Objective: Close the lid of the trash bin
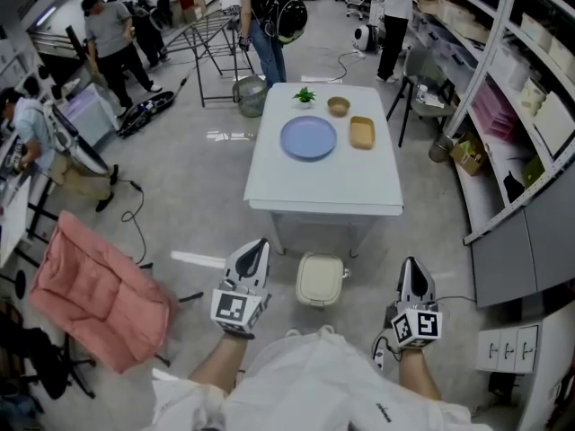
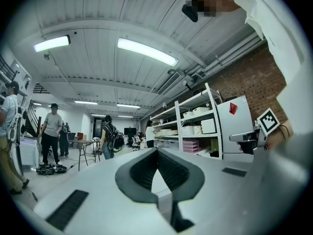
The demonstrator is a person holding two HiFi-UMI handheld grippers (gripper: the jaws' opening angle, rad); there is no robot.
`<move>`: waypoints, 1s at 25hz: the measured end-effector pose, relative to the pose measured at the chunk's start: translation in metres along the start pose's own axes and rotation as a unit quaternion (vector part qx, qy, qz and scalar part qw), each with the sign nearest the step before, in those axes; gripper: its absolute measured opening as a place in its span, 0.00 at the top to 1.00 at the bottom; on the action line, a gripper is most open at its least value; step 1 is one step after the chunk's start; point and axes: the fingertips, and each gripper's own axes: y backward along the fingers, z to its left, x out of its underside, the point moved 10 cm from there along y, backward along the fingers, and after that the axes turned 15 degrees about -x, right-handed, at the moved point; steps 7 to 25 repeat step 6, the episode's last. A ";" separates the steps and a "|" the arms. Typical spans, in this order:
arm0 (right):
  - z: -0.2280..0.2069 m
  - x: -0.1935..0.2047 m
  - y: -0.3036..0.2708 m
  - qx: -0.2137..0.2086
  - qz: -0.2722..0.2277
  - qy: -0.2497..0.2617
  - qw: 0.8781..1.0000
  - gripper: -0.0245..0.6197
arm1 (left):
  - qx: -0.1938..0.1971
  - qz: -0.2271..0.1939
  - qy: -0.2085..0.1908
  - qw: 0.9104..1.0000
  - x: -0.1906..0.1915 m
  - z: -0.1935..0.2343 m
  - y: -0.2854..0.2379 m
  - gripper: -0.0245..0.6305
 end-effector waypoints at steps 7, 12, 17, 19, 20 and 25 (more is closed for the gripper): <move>-0.001 0.002 -0.002 -0.002 -0.001 -0.001 1.000 0.94 | 0.003 -0.001 0.000 1.000 0.000 -0.001 -0.003 0.93; -0.001 0.002 -0.002 -0.002 -0.001 -0.001 1.000 0.94 | 0.003 -0.001 0.000 1.000 0.000 -0.001 -0.003 0.93; -0.001 0.002 -0.002 -0.002 -0.001 -0.001 1.000 0.94 | 0.003 -0.001 0.000 1.000 0.000 -0.001 -0.003 0.93; -0.001 0.002 -0.002 -0.002 -0.001 -0.001 1.000 0.94 | 0.003 -0.001 0.000 1.000 0.000 -0.001 -0.003 0.93; -0.001 0.002 -0.002 -0.002 -0.001 -0.001 1.000 0.94 | 0.003 -0.001 0.000 1.000 0.000 -0.001 -0.003 0.93; -0.001 0.002 -0.002 -0.002 -0.001 -0.001 1.000 0.94 | 0.003 -0.001 0.000 1.000 0.000 -0.001 -0.003 0.93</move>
